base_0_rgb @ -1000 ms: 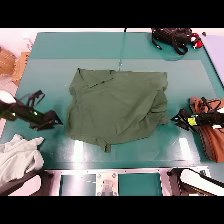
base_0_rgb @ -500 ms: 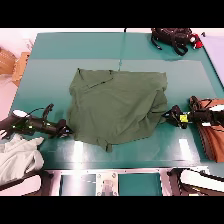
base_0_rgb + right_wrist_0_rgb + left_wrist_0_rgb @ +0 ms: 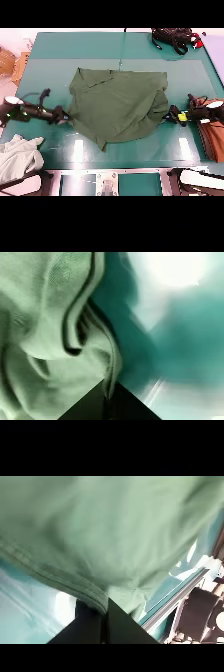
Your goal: Fold the shirts.
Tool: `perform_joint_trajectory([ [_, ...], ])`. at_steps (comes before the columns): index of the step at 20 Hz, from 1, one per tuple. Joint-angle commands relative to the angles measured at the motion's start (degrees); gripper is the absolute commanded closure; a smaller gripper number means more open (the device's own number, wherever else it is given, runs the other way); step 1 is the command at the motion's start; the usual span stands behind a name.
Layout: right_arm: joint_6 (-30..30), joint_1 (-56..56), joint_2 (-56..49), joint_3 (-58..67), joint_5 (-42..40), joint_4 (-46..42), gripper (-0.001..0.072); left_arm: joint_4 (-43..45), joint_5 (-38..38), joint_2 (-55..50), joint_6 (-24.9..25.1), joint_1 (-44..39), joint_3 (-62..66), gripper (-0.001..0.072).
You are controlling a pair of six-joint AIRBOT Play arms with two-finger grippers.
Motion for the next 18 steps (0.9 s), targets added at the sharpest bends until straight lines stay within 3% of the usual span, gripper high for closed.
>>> perform_joint_trajectory([
  [1, 0.28, 0.13, 6.78, 11.23, 9.03, 6.49, 0.0694, -0.15, -5.84, 3.82, -4.15, 0.04, 14.27, 0.0684],
  [4, 4.81, 0.11, 16.48, 26.86, 10.64, 8.41, 0.0694, -0.15, -8.76, 9.57, -6.36, 0.04, 33.44, 0.0684],
  [6, 7.08, -0.31, 21.77, 37.31, 9.92, 8.37, 0.0694, -0.15, -6.75, 13.09, -7.34, 0.04, 47.84, 0.0684],
  [11, 10.8, -4.11, 33.29, 54.88, -1.6, 7.87, 0.0694, 0.17, 1.46, 18.99, -8.96, 0.04, 79.58, 0.0683],
  [15, 10.8, -6.88, 39.5, 58.77, -7.85, 5.73, 0.0694, 5.68, 5.99, 24.57, -11.54, 0.04, 82.6, 0.0683],
  [18, 10.84, -6.88, 39.8, 57.72, -6.36, 2.29, 0.0694, 10.49, 4.17, 25.27, -14.14, 0.04, 80.41, 0.0683],
])
